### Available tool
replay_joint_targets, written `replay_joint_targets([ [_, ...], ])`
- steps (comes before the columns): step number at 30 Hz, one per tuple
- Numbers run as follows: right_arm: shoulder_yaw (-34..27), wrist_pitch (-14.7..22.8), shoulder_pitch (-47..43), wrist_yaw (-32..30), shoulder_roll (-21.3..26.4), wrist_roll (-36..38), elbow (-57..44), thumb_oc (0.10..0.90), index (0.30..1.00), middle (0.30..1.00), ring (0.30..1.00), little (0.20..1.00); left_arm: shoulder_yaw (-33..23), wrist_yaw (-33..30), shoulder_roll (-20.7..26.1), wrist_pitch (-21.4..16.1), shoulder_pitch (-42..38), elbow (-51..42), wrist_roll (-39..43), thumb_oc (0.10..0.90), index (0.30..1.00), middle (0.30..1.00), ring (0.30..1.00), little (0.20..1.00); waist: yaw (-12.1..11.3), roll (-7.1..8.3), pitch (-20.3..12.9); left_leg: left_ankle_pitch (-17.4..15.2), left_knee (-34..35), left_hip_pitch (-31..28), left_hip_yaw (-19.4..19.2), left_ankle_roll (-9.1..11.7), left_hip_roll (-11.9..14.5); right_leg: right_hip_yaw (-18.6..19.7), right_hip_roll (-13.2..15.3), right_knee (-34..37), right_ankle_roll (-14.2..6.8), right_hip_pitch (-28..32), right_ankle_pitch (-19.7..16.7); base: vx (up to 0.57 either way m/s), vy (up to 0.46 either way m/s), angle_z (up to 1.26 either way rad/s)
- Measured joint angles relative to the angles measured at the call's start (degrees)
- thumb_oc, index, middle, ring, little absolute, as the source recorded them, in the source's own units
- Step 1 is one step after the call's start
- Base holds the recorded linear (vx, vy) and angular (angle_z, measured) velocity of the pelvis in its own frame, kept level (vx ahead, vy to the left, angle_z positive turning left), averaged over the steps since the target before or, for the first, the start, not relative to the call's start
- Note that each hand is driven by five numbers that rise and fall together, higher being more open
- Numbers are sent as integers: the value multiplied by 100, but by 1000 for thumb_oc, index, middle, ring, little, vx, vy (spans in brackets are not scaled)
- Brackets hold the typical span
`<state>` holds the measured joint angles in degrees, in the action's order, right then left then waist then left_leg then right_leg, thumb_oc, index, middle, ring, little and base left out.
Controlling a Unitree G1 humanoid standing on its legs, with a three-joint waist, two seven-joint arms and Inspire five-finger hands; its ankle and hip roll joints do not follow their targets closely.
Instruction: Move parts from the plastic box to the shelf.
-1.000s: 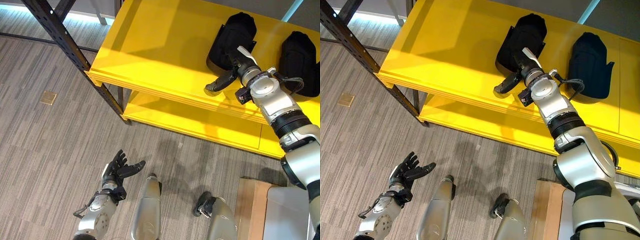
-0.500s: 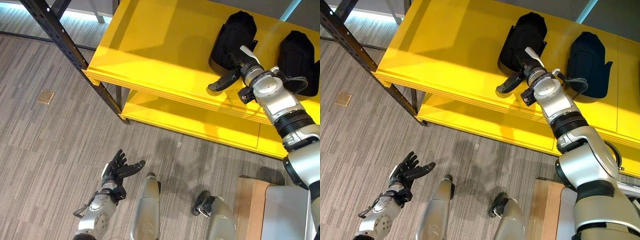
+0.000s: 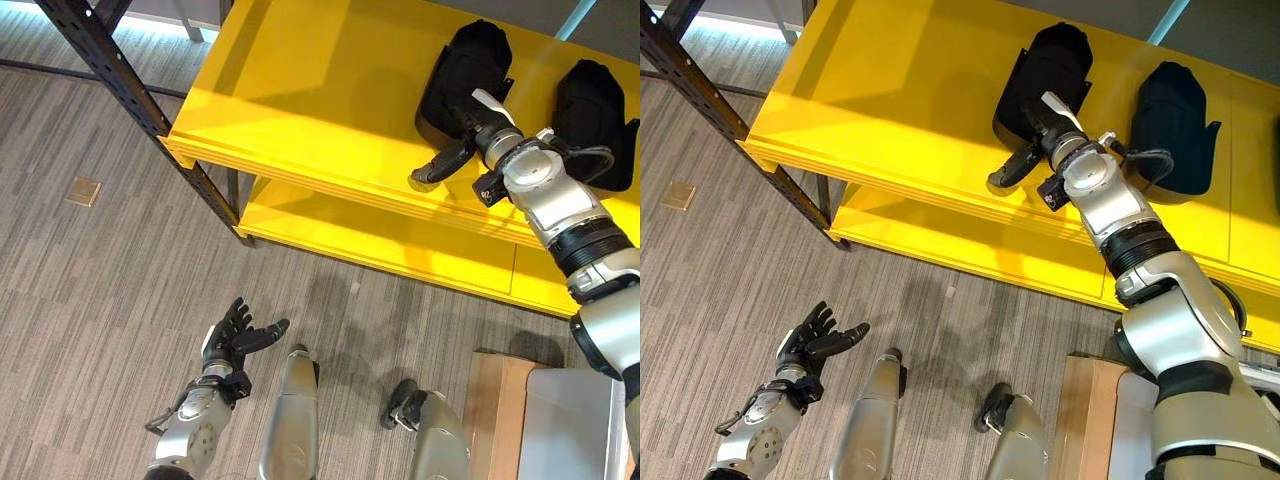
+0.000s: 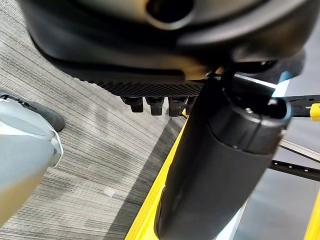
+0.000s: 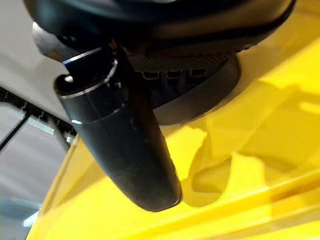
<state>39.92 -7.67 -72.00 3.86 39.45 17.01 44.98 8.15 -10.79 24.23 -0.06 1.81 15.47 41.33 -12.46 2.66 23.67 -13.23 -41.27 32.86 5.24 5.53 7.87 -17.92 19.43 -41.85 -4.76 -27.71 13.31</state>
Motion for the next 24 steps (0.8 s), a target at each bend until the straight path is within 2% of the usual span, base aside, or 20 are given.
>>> replay_joint_targets([
  [9, 105, -3, 0, 49, 1, -4, 16, 900, 1000, 1000, 1000, 1000, -5, -1, 110, 0, 20, 21, 0, 900, 1000, 1000, 1000, 1000, -17, 91, 1, 0, 4, 5, 1, -1, -1, -4, -6, 27, 0, 7, -10, 0, 0, 0],
  [17, 214, 26, 0, 87, 24, -17, -14, 900, 1000, 1000, 1000, 1000, -134, -1, 164, 0, 23, 36, 0, 900, 1000, 1000, 1000, 1000, -7, 104, 1, -1, 0, 5, -1, -2, 2, -2, -16, 57, -8, 17, -32, 0, 0, 0],
  [24, 373, 33, 0, 216, 96, -120, -209, 900, 1000, 1000, 1000, 1000, -135, -2, 164, 0, 26, 36, 0, 900, 1000, 1000, 1000, 1000, 85, 131, 3, 0, -2, 5, -2, -1, 21, 1, -37, 68, -2, 16, -38, 0, 0, 0],
])
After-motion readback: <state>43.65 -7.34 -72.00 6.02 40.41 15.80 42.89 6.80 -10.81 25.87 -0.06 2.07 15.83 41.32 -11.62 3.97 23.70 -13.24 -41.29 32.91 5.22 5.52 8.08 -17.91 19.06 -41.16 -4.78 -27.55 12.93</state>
